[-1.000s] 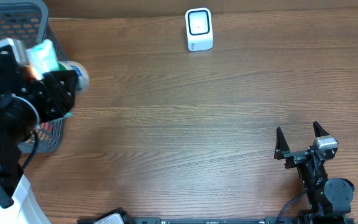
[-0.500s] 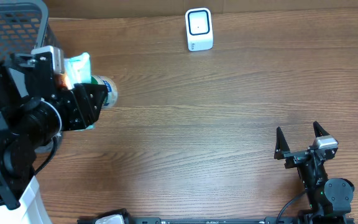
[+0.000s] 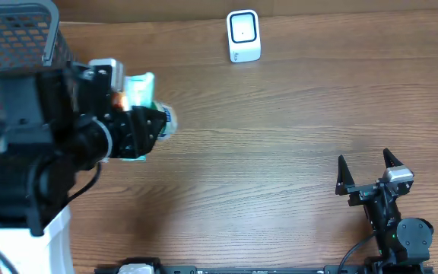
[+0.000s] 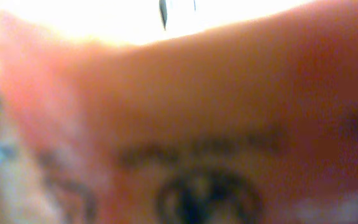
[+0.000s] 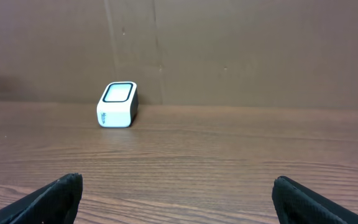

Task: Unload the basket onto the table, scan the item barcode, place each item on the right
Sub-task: 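Lift the packets out and carry them toward the scanner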

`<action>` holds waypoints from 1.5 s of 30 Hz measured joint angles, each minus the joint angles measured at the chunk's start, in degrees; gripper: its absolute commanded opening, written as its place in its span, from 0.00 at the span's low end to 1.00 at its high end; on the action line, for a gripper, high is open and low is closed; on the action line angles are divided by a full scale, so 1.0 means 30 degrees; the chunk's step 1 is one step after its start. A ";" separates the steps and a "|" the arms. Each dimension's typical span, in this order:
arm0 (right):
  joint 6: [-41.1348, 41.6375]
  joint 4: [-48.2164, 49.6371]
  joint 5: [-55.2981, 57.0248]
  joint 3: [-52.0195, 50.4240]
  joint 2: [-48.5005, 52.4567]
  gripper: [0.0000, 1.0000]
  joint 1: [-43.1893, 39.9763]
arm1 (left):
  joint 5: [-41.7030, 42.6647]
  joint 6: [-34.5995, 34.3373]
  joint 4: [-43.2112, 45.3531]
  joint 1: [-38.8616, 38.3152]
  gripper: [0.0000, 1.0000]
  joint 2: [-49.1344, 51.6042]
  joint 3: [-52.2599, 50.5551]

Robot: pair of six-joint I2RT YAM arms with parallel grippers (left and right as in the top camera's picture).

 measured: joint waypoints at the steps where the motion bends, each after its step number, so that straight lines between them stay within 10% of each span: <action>1: -0.0007 0.0007 -0.0007 0.0000 0.0000 1.00 0.0000 | -0.0160 -0.0204 0.0342 -0.0444 0.15 0.0000 -0.0525; 22: 0.0000 0.0000 -0.0015 0.0000 0.0000 1.00 0.0000 | -0.6105 -0.6557 0.8233 -1.2291 0.12 0.4364 -0.8852; 45: 0.0007 -0.0007 0.0000 0.0000 0.0000 1.00 0.0000 | -0.6747 -1.0921 1.2692 -1.3559 0.05 1.3019 -0.8888</action>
